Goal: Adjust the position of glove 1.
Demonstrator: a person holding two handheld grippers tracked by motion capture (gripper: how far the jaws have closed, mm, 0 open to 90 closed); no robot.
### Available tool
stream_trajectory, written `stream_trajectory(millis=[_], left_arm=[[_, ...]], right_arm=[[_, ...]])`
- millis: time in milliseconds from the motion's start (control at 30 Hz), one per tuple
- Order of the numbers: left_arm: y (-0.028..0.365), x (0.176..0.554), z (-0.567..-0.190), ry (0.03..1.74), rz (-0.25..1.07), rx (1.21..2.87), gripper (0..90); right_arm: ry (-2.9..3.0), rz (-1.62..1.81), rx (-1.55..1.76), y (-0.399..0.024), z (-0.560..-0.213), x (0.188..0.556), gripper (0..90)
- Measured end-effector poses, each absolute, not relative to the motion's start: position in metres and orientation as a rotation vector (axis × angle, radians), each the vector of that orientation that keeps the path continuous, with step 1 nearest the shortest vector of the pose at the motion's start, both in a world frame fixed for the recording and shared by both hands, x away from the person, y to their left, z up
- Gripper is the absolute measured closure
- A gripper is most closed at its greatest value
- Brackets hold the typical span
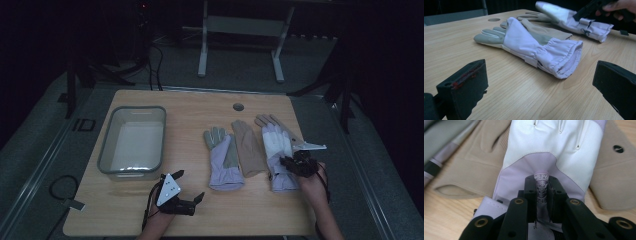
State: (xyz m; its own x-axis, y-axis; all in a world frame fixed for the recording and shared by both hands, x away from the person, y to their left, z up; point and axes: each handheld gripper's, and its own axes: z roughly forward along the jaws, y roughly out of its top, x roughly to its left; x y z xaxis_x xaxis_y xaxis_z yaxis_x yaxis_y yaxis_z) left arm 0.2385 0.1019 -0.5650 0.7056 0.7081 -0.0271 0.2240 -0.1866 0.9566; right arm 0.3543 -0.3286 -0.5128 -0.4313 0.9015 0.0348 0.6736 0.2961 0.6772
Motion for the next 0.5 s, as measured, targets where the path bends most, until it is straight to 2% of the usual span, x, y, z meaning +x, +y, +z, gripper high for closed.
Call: stream_trajectory(millis=[400,500], left_arm=[[0.102,0.238,-0.565,0.746,0.522,1.744,0.0],[0.102,0.238,-0.565,0.744,0.521,1.745,0.0]], right_arm=[[2.101,0.975,1.423,-0.321,-0.448,0.35,80.1],[2.092,0.982,1.419,-0.319,-0.443,0.35,80.1]])
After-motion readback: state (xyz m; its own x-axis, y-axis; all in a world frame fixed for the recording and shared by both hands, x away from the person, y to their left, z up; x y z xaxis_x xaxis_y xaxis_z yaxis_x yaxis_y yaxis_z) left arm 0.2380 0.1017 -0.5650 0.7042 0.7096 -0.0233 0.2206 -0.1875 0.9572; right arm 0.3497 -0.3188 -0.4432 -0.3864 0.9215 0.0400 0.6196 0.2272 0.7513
